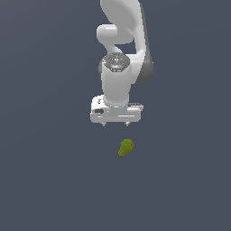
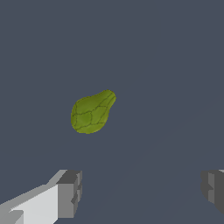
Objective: Pick up the object and move it to a goal position.
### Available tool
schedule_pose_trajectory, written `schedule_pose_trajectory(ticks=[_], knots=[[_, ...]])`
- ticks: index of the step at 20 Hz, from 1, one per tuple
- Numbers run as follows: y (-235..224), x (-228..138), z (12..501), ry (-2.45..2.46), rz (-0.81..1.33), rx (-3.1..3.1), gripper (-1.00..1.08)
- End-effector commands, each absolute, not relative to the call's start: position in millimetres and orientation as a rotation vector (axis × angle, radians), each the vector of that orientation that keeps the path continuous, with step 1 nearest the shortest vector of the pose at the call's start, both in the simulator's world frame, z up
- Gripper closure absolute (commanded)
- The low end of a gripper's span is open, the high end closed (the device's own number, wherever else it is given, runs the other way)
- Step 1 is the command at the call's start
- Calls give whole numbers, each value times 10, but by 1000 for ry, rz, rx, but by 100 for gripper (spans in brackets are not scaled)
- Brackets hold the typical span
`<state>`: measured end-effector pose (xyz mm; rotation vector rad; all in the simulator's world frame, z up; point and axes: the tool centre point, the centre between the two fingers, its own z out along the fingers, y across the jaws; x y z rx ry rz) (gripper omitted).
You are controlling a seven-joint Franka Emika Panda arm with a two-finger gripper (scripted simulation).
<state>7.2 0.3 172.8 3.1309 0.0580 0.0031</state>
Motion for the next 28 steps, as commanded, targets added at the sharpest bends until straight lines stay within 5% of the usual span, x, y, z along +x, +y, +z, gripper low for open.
schedule_pose_trajectory(ticks=[1, 28], knots=[[3, 72, 1728, 58, 3, 3131, -92], [279, 267, 1699, -121, 50, 3136, -92]])
